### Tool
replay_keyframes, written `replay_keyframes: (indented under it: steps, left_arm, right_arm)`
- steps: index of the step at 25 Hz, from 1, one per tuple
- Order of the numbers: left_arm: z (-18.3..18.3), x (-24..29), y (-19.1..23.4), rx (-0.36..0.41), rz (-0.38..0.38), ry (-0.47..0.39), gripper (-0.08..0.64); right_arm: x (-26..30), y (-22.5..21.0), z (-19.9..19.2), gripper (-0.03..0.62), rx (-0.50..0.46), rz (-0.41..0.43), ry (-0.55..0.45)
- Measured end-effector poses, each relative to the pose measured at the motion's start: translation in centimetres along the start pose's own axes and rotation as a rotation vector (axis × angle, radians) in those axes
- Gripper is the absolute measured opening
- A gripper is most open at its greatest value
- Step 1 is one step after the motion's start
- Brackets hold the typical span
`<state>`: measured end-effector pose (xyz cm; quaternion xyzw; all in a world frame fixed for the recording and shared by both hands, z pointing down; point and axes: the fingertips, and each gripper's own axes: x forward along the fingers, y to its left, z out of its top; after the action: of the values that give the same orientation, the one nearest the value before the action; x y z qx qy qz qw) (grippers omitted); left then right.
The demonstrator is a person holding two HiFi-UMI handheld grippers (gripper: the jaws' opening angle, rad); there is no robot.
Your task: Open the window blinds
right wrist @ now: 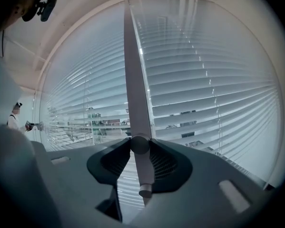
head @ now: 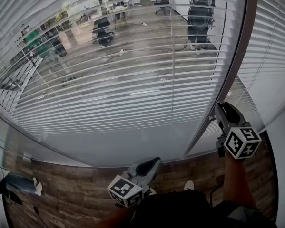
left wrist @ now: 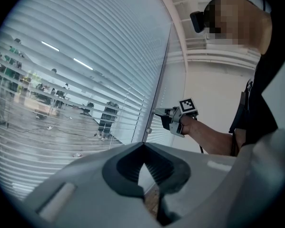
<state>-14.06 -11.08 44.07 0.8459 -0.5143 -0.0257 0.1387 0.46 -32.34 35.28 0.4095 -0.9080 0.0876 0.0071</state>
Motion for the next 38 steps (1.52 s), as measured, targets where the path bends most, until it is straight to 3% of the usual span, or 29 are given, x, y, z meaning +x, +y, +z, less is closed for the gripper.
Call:
replay_keyframes:
  steps: [5,13,28,34,38]
  left_arm:
    - [-0.02,0.13,-0.20,-0.001,-0.005,-0.005,0.000]
    - [-0.27,0.12,-0.31,-0.007,-0.010,-0.005,0.000]
    - [-0.04,0.38,-0.31,-0.016,-0.002,-0.002,0.000]
    - [-0.20,0.23,-0.28,-0.004,-0.009,0.006,0.000]
    - [-0.17,0.29,-0.27,-0.005,-0.009,-0.008,0.000]
  right_arm:
    - [-0.05,-0.02,0.01,0.152,-0.034,0.002,0.010]
    - [0.00,0.01,0.03,0.147,-0.182,-0.034,0.033]
    - [0.15,0.44,-0.28,0.147,-0.821,-0.174,0.104]
    - [0.10,0.79,-0.53,0.147,-0.997,-0.214,0.136]
    - [0.09,0.67,-0.61,0.147,-1.029,-0.228,0.138]
